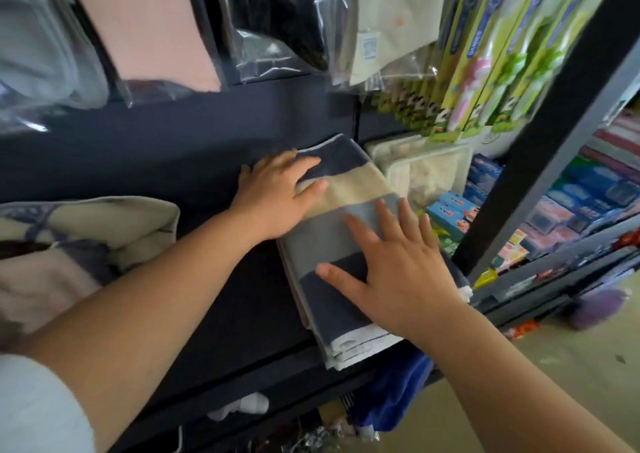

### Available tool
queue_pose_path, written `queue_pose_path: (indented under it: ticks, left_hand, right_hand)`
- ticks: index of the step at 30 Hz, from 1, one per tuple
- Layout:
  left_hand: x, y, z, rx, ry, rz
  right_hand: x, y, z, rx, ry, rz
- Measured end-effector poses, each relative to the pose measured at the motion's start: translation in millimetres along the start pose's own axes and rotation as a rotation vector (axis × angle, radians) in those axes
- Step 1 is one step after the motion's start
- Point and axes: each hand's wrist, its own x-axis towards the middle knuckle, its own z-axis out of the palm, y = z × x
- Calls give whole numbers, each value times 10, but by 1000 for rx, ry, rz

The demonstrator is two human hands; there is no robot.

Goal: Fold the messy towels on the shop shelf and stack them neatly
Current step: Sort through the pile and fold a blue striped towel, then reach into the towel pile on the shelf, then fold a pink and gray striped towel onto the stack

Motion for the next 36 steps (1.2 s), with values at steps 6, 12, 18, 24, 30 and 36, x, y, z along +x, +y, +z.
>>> queue_pose_path:
  ticks: [6,12,18,24,30,36]
  left_hand:
    - [-1209,-859,-464,89,204,-192]
    - [-2492,-1705,-759,352,182,-471]
    - [-3101,-1985,-740,296,49,-377]
    - [-3408,-2149,-763,275,555,-539]
    - [-3586,-2226,-822,175,373,-404]
    - [-3390,-2144,-940,293,419,-434]
  right_hand:
    - [145,-812,-57,101,58,-321]
    - [279,-1655,255,174,-98,-506]
    - [354,-2260,734,350,-350,-602]
    - [197,-2452,1076,487,-231,-690]
    - [294,-2294,787,682,-66,-466]
    - [506,-1950,460,780,-40,-167]
